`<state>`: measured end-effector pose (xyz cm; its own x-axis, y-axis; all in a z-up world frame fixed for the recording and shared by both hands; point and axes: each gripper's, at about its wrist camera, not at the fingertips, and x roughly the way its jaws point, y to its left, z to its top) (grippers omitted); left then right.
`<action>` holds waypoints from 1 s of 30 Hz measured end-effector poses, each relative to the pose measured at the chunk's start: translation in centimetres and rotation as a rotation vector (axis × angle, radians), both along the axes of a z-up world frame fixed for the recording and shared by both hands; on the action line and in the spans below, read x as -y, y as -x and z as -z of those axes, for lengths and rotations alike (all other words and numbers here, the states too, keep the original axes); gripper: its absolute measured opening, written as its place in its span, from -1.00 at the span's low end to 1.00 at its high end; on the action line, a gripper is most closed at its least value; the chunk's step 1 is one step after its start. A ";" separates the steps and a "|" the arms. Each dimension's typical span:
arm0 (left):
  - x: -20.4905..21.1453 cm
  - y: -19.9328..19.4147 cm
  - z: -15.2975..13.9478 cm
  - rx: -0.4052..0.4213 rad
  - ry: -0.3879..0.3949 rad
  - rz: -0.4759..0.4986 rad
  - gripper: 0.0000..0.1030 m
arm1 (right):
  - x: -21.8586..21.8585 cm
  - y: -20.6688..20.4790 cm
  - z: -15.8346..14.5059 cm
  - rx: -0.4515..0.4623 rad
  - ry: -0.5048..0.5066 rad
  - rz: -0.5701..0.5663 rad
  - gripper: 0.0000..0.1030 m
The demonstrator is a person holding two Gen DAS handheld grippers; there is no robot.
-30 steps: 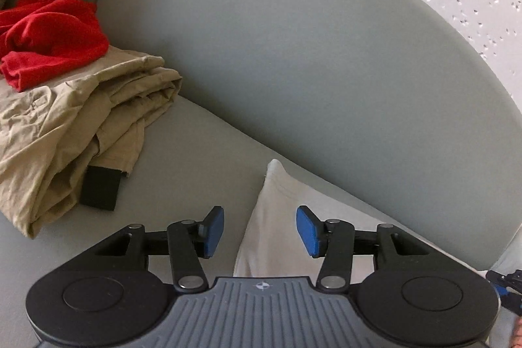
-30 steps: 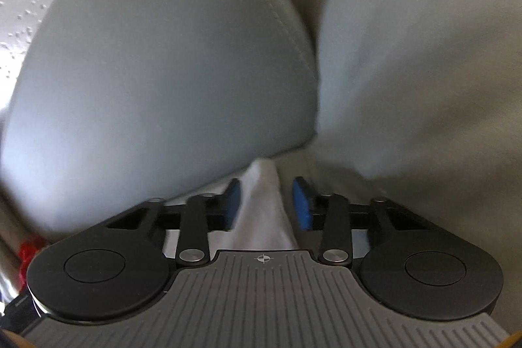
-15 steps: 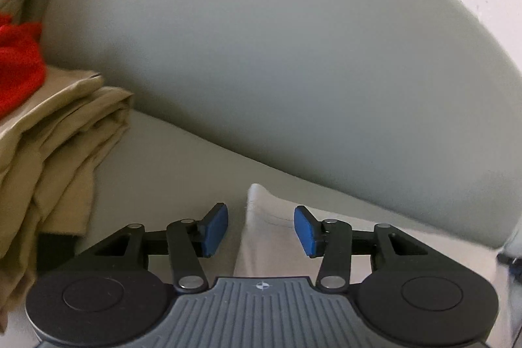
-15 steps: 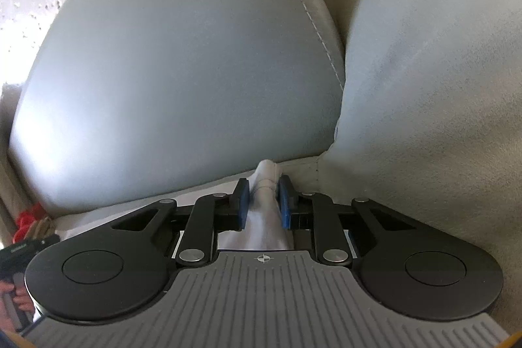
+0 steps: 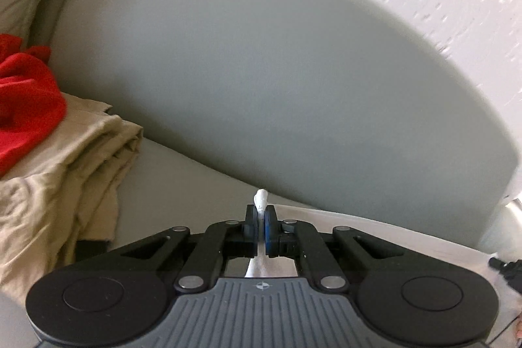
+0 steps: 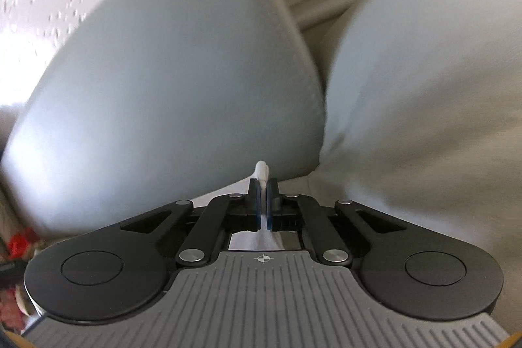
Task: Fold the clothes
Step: 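Grasp the hem edge with both grippers, then lift the hem and fold it toward the collar with both grippers, then open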
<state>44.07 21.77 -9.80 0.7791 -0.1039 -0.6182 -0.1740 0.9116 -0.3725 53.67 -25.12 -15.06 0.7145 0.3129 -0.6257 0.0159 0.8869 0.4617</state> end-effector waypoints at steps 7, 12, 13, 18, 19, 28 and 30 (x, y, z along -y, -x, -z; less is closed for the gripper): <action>0.2 8.3 -4.5 0.042 0.109 0.041 -0.96 | 1.4 8.5 -5.7 0.003 -0.075 0.027 -0.95; -1.8 15.5 -4.7 -0.077 0.223 0.085 -0.96 | 4.8 17.3 -7.6 -0.066 -0.208 0.088 -0.95; -1.8 16.8 -4.6 -0.099 0.223 0.082 -0.96 | 5.3 18.9 -7.4 -0.101 -0.229 0.093 -0.95; -1.3 23.7 -4.1 -0.147 0.097 0.049 -0.95 | 6.6 25.8 -6.9 -0.211 -0.176 0.055 -0.95; -0.9 25.1 -4.1 -0.127 0.076 0.051 -0.95 | 6.6 27.3 -6.7 -0.224 -0.164 0.046 -0.95; 1.7 31.2 -2.4 -0.152 -0.005 0.054 -0.95 | 9.6 32.4 -5.2 -0.228 -0.208 0.063 -0.95; 2.4 31.8 -2.2 -0.181 -0.054 0.063 -0.95 | 7.8 34.5 -5.6 -0.239 -0.189 0.058 -0.95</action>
